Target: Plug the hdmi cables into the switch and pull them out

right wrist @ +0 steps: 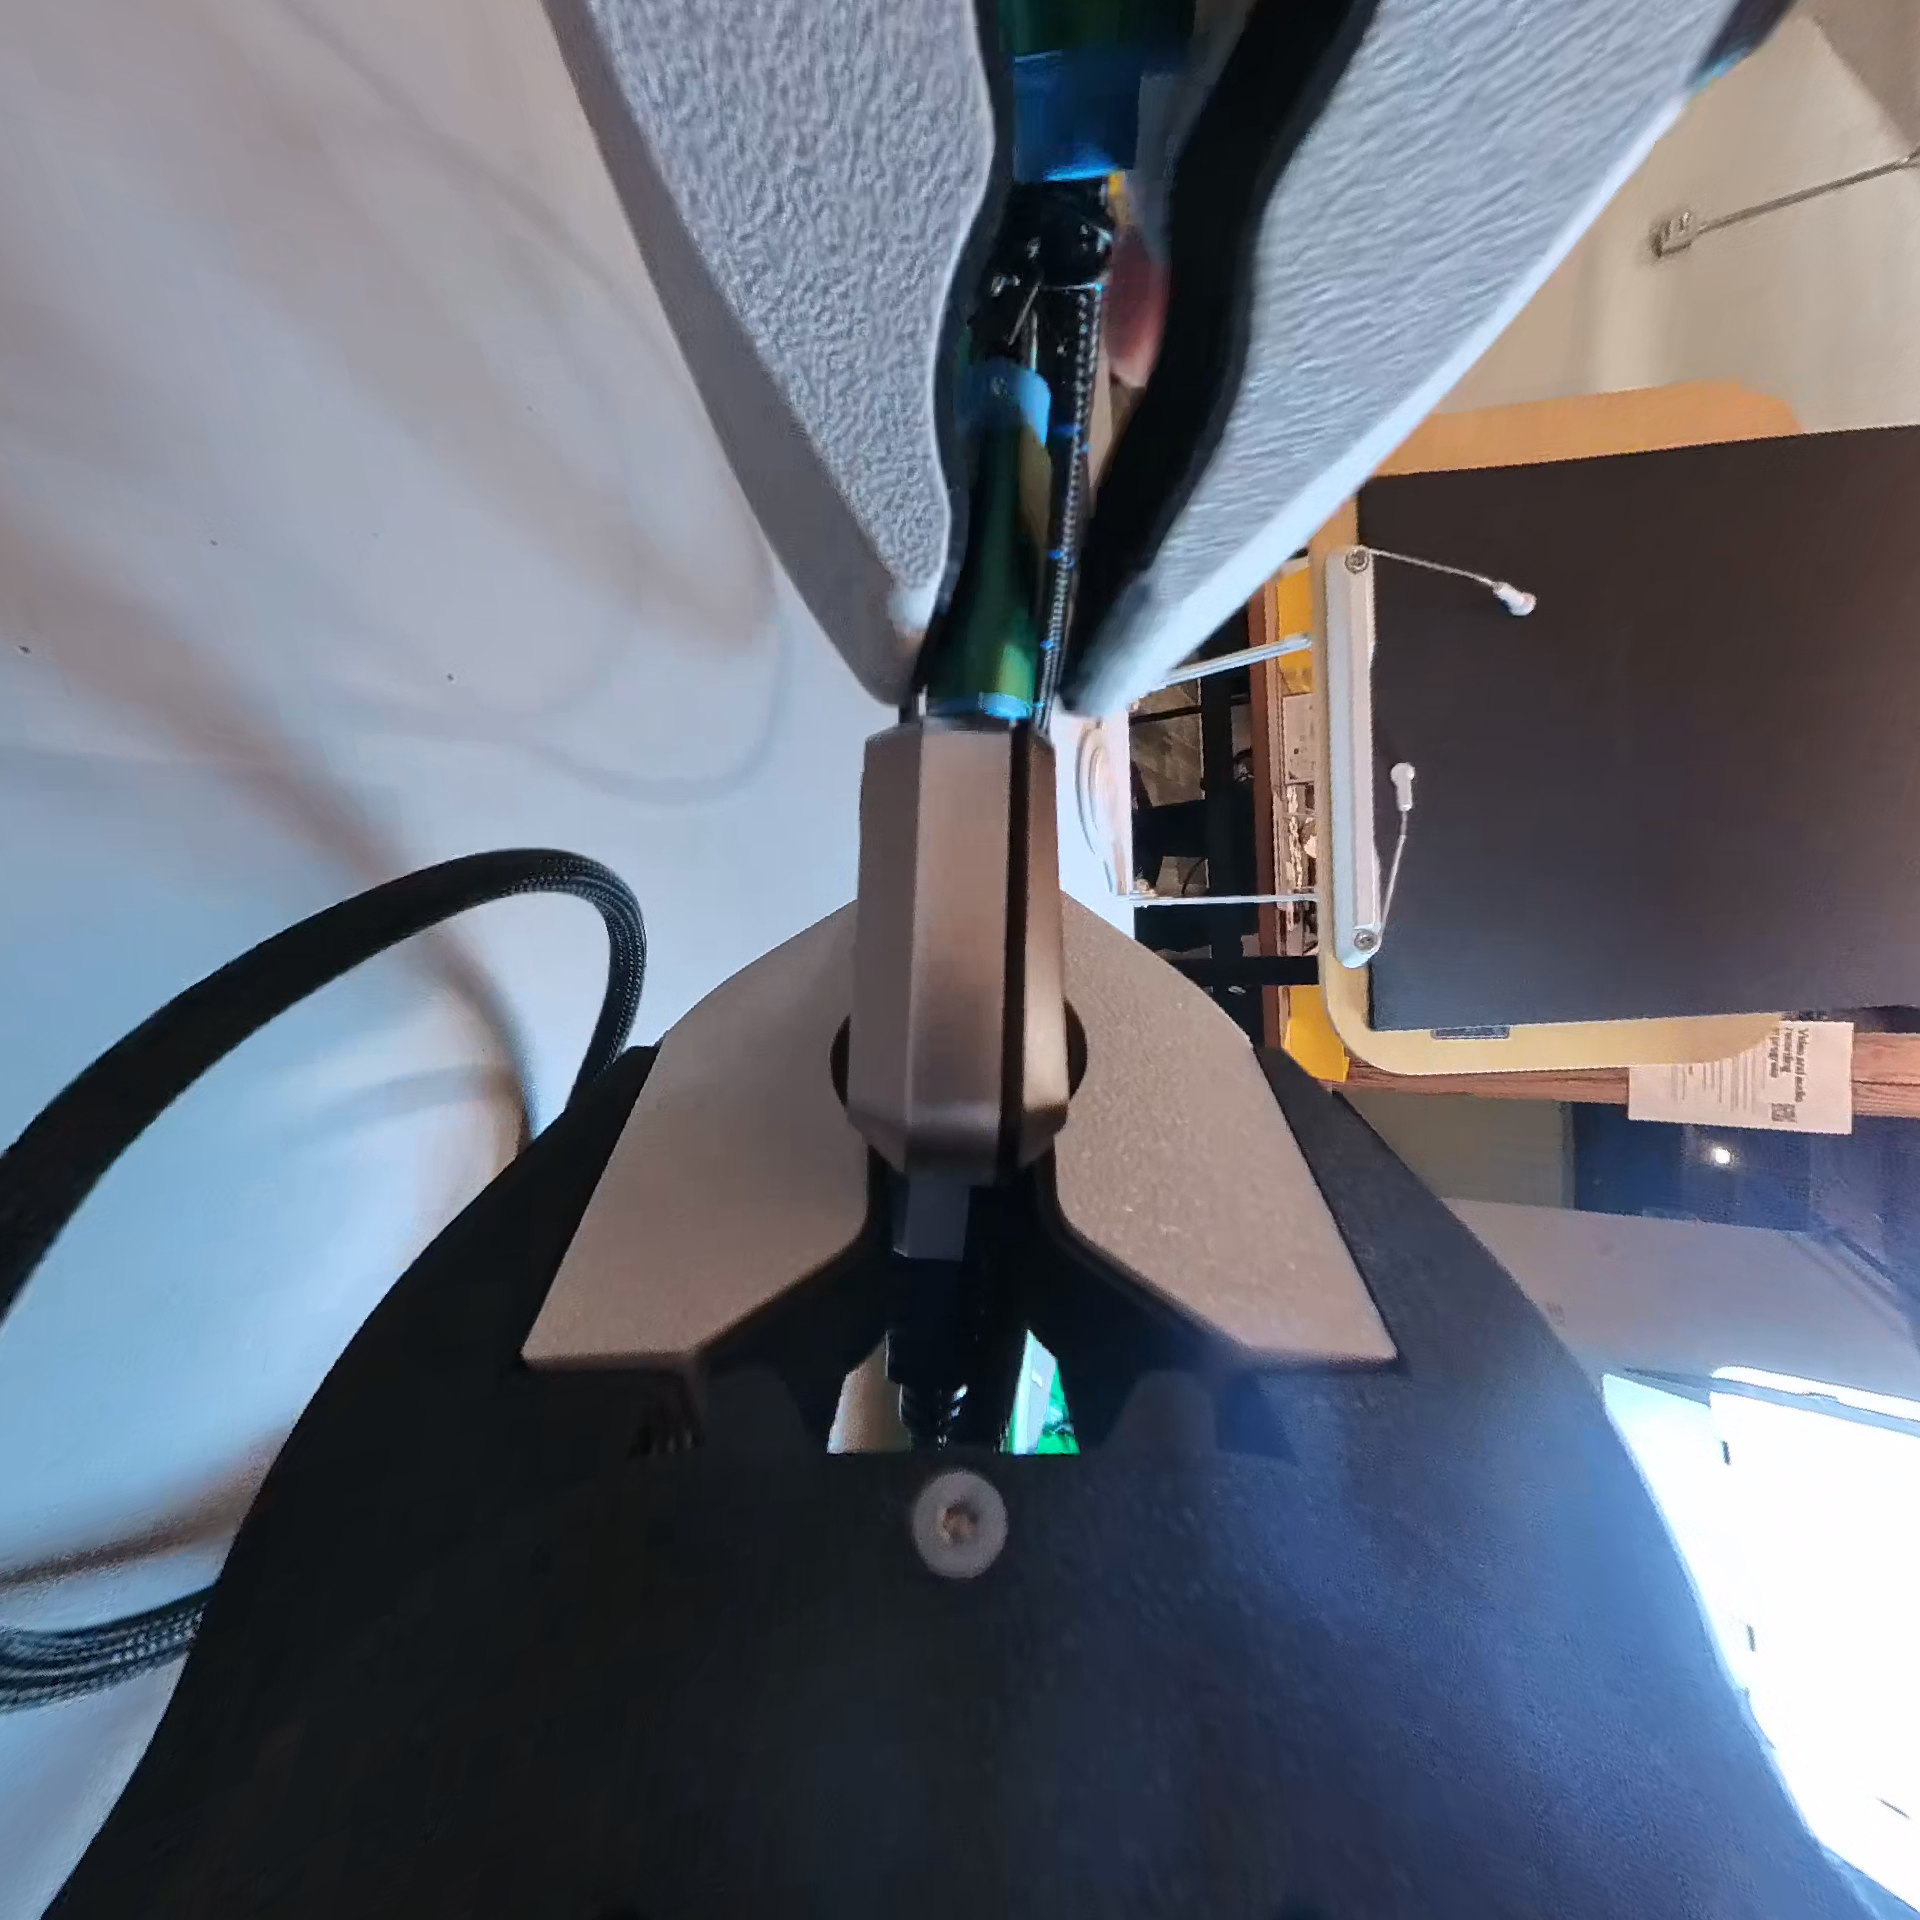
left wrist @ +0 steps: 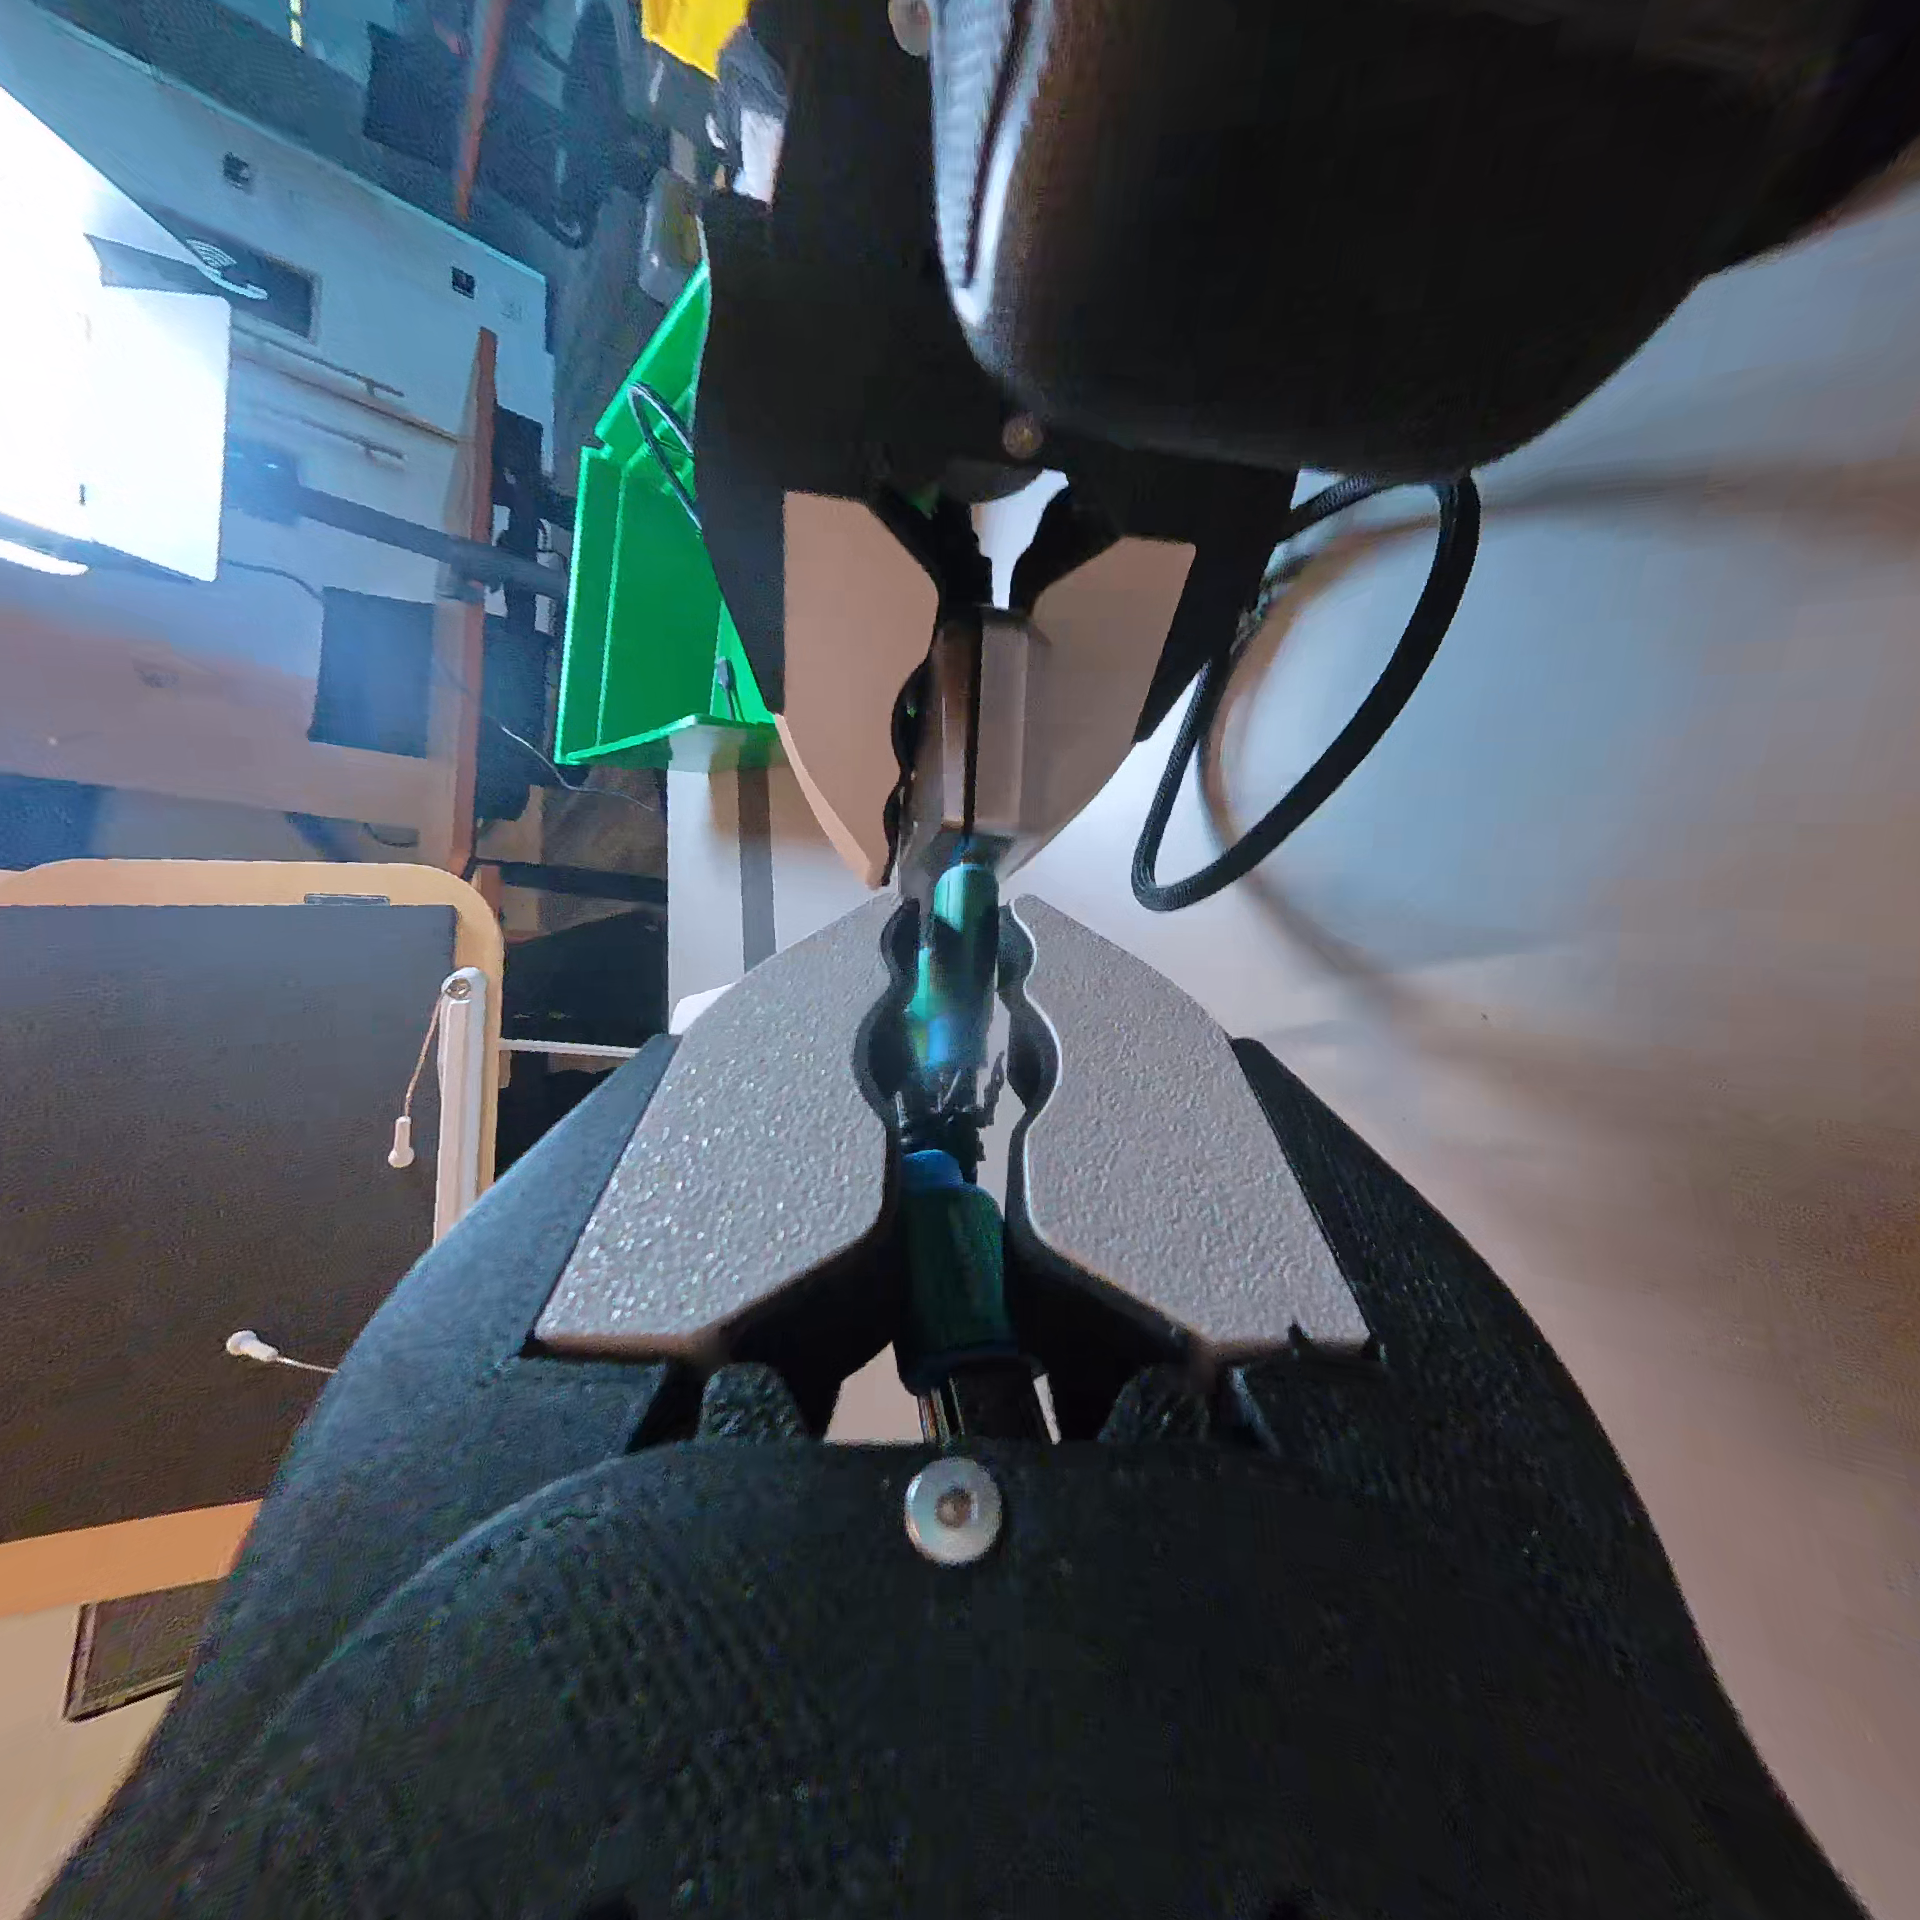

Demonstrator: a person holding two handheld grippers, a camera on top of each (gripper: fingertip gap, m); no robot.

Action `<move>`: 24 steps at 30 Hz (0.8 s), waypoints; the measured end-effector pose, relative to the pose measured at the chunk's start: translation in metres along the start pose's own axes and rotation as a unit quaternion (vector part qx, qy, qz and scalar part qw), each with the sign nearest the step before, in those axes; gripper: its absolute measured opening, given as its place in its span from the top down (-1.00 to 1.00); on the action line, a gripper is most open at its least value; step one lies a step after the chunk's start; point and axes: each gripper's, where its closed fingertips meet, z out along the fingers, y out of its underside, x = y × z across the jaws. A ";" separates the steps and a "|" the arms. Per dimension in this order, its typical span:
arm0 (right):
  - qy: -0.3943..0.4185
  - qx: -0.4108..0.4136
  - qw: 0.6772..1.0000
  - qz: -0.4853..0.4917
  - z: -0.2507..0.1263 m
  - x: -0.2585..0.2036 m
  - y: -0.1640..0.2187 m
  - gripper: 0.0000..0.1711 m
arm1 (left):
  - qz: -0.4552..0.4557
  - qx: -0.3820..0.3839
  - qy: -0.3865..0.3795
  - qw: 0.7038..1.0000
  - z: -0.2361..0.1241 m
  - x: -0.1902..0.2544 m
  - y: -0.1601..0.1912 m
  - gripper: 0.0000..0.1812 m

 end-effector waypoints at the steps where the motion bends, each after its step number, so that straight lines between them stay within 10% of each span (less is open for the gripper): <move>1: 0.000 0.003 1.000 0.003 -0.001 0.002 0.000 0.72 | -0.009 0.011 -0.015 1.000 -0.003 -0.005 -0.003 0.75; 7: -0.012 -0.004 0.999 0.046 -0.009 0.011 0.024 0.71 | -0.221 0.169 -0.091 0.956 -0.075 -0.059 0.000 0.56; 15: -0.007 0.032 0.951 0.307 -0.043 0.094 0.060 0.72 | -0.516 0.169 -0.115 0.832 -0.089 -0.056 0.132 0.57; 24: 0.075 -0.146 0.937 0.308 -0.046 0.234 0.175 0.73 | -0.522 0.162 -0.091 0.832 -0.067 -0.029 0.145 0.57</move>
